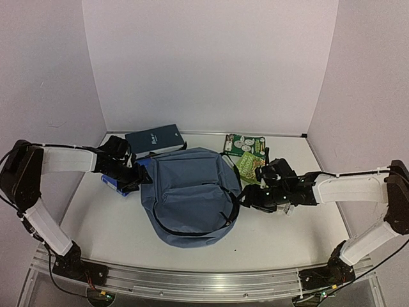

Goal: Pack the student bag
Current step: Adjust the student bag at the center of the board.

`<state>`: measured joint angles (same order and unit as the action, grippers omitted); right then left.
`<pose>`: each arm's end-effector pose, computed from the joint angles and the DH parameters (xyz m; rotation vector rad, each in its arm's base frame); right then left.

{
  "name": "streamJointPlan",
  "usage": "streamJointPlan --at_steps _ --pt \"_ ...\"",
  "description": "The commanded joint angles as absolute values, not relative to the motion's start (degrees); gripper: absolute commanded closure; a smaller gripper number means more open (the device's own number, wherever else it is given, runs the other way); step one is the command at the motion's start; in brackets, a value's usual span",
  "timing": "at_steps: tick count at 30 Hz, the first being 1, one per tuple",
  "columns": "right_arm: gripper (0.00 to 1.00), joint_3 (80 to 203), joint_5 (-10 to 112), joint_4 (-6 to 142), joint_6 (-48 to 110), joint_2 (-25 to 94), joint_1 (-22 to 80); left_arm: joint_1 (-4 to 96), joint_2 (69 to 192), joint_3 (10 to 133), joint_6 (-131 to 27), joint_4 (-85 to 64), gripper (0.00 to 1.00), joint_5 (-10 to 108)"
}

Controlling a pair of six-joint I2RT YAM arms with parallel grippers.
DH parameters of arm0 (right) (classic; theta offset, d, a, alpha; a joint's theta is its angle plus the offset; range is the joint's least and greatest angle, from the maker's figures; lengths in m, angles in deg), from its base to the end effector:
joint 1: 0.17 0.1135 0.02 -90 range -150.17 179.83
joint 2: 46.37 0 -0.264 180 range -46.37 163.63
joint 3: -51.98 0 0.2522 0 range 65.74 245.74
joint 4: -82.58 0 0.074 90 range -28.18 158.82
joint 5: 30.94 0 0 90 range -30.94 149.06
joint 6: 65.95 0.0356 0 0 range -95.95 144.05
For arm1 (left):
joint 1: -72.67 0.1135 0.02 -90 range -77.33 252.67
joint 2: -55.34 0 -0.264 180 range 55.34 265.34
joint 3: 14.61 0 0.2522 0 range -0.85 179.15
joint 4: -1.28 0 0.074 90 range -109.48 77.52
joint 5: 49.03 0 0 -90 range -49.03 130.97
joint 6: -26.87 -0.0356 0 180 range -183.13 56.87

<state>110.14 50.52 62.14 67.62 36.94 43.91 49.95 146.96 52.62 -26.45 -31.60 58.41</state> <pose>0.2075 0.2083 0.1905 -0.0890 2.5475 0.8574 0.2869 -0.1317 0.1824 -0.2070 2.6897 -0.7511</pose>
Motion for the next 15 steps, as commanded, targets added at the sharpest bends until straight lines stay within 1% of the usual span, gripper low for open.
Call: streamJointPlan --at_steps 1,3,4,6,7,10,11,14,15 --pt "0.37 109.4 46.2 71.4 70.7 39.7 44.5 50.1 152.4 54.8 -28.0 -28.1 0.42 60.1" --pt "0.4 109.7 45.5 73.6 70.6 42.0 44.5 50.0 153.6 53.7 -27.6 -26.2 0.46 61.7" --pt "0.43 109.8 45.2 74.9 70.6 43.1 44.6 50.0 153.9 53.0 -27.4 -25.1 0.47 62.4" --pt "0.54 110.4 45.3 76.2 70.2 45.0 44.6 49.9 154.4 52.2 -27.2 -23.6 0.49 63.4" --pt "0.64 110.9 45.7 76.4 69.7 45.9 44.6 49.8 154.7 51.9 -27.2 -23.5 0.52 63.8" --pt "0.86 113.1 47.8 76.6 68.1 47.9 44.6 48.6 154.7 50.8 -27.4 -22.7 0.64 64.4" --pt "0.9 114.2 48.3 76.6 67.2 48.7 44.5 48.1 154.5 50.3 -27.4 -22.4 0.72 64.5" --pt "0.99 117.0 50.0 76.4 64.1 51.0 43.9 45.5 153.8 48.8 -26.6 -21.7 0.85 64.6" --pt "1.0 118.0 50.3 76.3 63.1 51.9 43.4 44.2 153.4 48.1 -26.0 -21.4 0.87 64.5"
